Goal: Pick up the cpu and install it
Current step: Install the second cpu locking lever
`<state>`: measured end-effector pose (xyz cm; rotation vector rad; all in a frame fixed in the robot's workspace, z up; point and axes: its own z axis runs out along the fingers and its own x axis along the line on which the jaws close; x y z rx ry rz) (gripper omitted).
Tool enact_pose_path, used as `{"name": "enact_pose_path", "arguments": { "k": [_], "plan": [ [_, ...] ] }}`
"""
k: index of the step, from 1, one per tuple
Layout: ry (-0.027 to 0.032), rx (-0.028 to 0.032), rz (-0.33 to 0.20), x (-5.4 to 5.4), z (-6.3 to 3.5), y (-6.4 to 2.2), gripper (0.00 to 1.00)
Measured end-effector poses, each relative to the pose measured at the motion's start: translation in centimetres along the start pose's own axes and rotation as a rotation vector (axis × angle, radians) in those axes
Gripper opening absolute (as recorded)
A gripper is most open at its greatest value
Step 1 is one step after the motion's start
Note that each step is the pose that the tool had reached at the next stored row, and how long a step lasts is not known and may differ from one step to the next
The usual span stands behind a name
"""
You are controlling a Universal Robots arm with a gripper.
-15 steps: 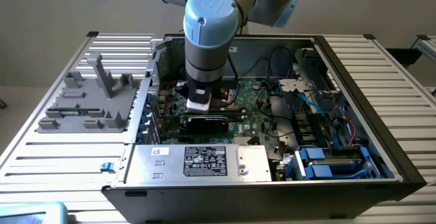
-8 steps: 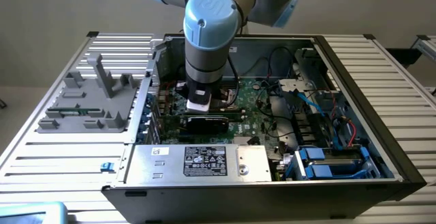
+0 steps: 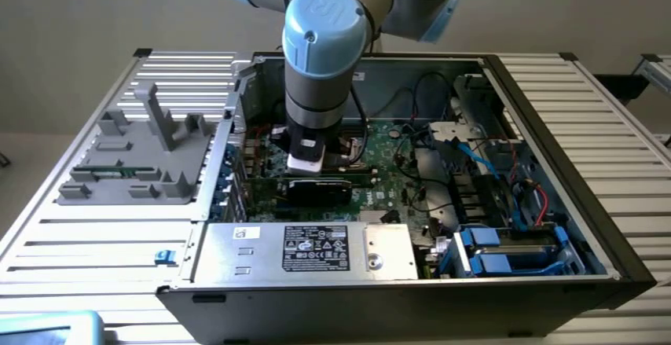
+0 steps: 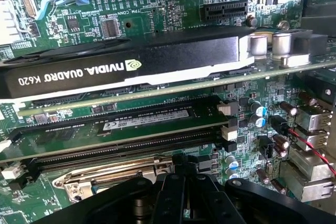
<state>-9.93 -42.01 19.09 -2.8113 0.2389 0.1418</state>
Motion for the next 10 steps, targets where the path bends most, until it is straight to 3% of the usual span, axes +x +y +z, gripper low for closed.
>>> {"name": "enact_pose_path", "arguments": {
  "k": [10],
  "plan": [
    [0.0, 0.0003, 0.0, 0.0, -0.03, 0.1, 0.11]
  ]
}}
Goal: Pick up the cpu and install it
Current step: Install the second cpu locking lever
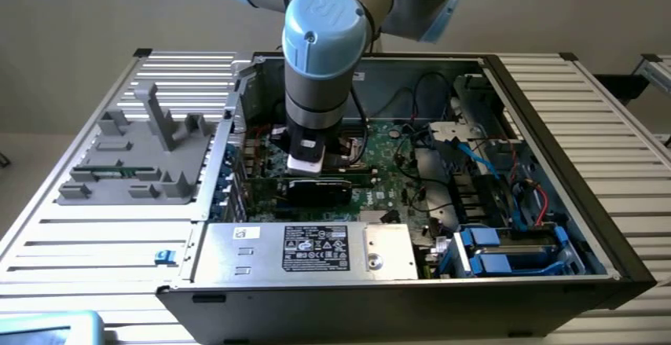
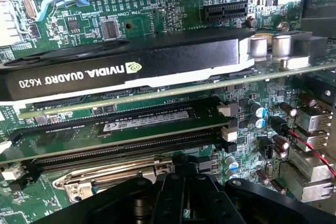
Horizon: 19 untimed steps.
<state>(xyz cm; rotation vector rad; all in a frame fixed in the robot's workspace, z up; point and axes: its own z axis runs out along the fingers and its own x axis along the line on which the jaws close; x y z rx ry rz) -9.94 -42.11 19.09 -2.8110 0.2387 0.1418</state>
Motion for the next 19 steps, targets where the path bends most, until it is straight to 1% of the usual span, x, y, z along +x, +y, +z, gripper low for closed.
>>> {"name": "enact_pose_path", "arguments": {
  "k": [4, 6, 15, 19],
  "plan": [
    [0.0, -0.0001, 0.0, 0.0, -0.09, 0.05, 0.11],
    [0.0002, 0.0007, 0.0, -0.1, -0.55, -0.11, 0.11],
    [0.0002, -0.0008, 0.0, -0.5, -4.43, -1.35, 0.11],
    [0.0006, -0.0034, 0.0, -0.4, -6.15, -1.95, 0.11]
  ]
}}
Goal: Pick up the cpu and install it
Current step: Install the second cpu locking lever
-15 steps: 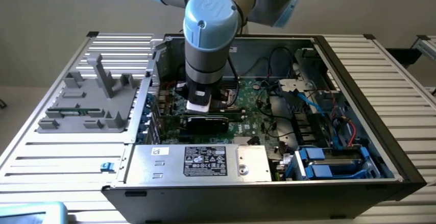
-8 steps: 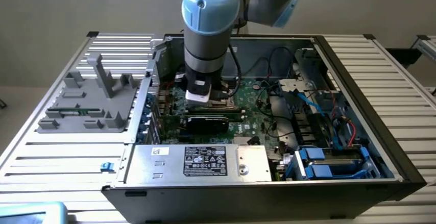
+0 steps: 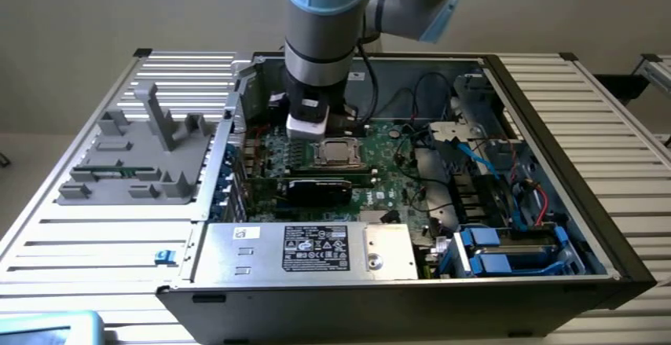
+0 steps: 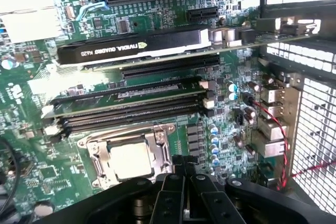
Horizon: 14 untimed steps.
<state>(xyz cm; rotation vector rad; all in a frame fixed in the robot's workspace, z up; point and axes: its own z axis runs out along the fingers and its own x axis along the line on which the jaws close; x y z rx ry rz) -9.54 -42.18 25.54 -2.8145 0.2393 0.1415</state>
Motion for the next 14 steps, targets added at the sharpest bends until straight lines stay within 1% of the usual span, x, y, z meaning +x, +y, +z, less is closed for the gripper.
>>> {"name": "enact_pose_path", "arguments": {
  "k": [2, 3, 4, 6, 8, 9, 11, 12, 14],
  "plan": [
    [0.0005, -0.0032, 0.0, 0.2, -0.51, -0.23, 0.11],
    [0.0011, -0.0058, 0.0, 0.3, -0.69, -0.34, 0.11],
    [0.0018, -0.0097, 0.001, 0.4, -0.85, -0.46, 0.11],
    [0.0039, -0.0213, 0.001, 0.6, -1.17, -0.71, 0.11],
    [0.0071, -0.0394, 0.003, 0.8, -1.41, -0.92, 0.11],
    [0.0095, -0.0512, 0.004, 0.8, -1.48, -1.02, 0.11],
    [0.0142, -0.0777, 0.006, 0.8, -1.62, -1.35, 0.11],
    [0.0164, -0.0899, 0.007, 0.8, -1.7, -1.54, 0.11],
    [0.0203, -0.1105, 0.008, 0.7, -1.93, -2.02, 0.11]
  ]
}}
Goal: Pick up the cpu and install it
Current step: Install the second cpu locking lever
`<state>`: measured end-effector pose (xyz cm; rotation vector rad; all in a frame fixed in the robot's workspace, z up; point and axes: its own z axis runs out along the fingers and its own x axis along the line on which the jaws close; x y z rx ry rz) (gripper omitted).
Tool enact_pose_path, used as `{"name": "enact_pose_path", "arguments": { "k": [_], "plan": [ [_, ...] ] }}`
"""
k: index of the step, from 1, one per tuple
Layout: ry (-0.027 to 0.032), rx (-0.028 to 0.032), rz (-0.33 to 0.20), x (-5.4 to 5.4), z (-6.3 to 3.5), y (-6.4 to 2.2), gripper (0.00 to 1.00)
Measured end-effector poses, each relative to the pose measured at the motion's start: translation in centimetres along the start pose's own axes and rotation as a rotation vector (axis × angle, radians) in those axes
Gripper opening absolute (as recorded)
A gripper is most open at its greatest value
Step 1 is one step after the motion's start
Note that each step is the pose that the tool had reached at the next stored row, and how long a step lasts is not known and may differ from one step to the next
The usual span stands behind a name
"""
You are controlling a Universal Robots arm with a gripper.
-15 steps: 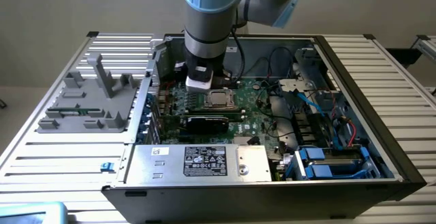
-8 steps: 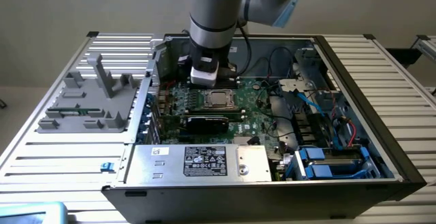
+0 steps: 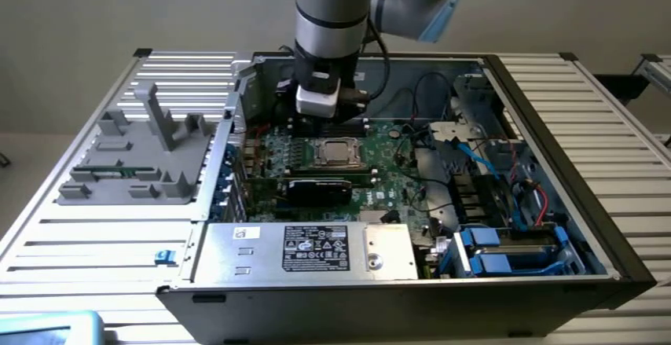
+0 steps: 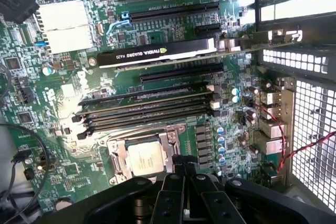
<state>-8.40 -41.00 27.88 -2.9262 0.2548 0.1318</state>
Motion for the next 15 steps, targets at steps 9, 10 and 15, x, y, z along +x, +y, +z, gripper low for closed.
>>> {"name": "enact_pose_path", "arguments": {
  "k": [9, 10, 15],
  "plan": [
    [0.0234, -0.0477, 0.001, -0.2, -0.53, -1.15, 0.11],
    [0.0234, -0.0478, 0.001, -0.2, -0.53, -1.15, 0.11],
    [0.0234, -0.0478, 0.001, -0.2, -0.53, -1.15, 0.11]
  ]
}}
